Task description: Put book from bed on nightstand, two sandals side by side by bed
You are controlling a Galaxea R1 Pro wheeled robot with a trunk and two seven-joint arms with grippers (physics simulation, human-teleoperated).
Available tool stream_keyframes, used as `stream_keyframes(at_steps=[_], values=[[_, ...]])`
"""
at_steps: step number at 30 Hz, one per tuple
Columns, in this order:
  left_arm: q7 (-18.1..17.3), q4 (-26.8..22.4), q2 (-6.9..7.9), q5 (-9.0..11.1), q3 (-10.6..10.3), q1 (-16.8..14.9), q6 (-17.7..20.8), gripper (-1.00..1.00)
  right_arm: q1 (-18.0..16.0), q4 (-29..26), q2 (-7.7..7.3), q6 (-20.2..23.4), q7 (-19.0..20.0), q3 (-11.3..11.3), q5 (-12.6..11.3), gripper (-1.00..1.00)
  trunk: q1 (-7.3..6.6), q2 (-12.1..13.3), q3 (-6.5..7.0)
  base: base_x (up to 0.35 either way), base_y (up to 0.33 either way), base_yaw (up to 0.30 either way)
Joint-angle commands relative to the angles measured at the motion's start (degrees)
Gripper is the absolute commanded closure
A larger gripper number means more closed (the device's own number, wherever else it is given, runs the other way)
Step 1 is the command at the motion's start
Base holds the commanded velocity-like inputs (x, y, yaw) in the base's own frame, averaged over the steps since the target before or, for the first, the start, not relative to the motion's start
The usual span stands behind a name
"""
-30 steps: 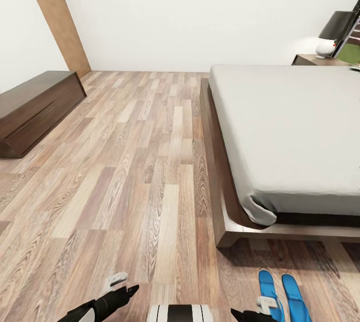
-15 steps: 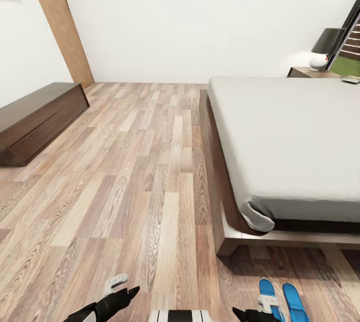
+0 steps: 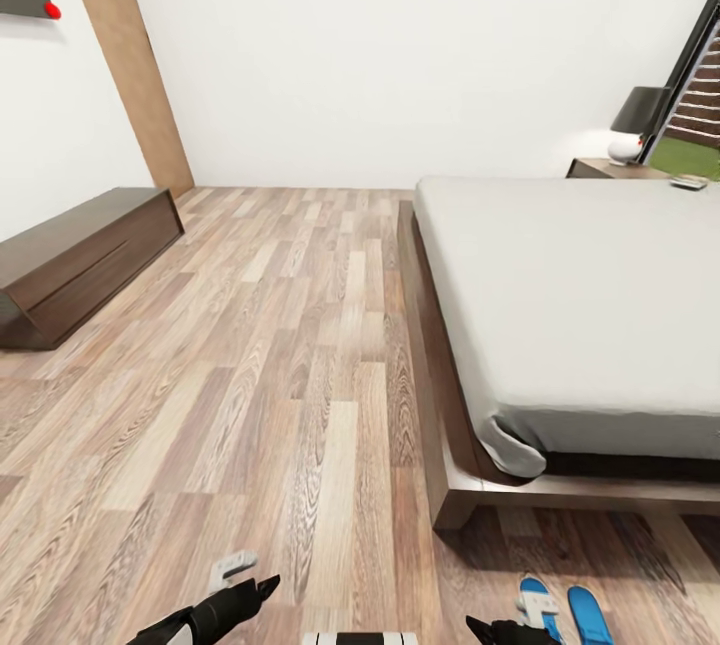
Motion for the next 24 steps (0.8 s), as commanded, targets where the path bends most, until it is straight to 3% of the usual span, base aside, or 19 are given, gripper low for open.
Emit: stream_keyframes(at_steps=[1,7,24], values=[[-0.2,0.1,-0.02,-0.1,0.1,0.0,0.0,-1.00,0.0,0.1,0.00,0.0,0.3,-0.1,-0.3,-1.00,-0.03,0.0,0.19,0.000,0.000,0.000],[-0.3,0.0,0.02,-0.4,0.1,0.0,0.0,-1.00,0.0,0.1,0.02,0.0,0.2,0.0,-0.2,-1.00,-0.19,0.1,1.52,0.000,0.000,0.000],[-0.3,0.1,0.02,-0.4,0.2,0.0,-0.1,-1.00,0.0,0.1,0.06,0.0,0.3,0.0,-0.2,-1.00,-3.92,6.9,4.57,0.000,0.000,0.000]])
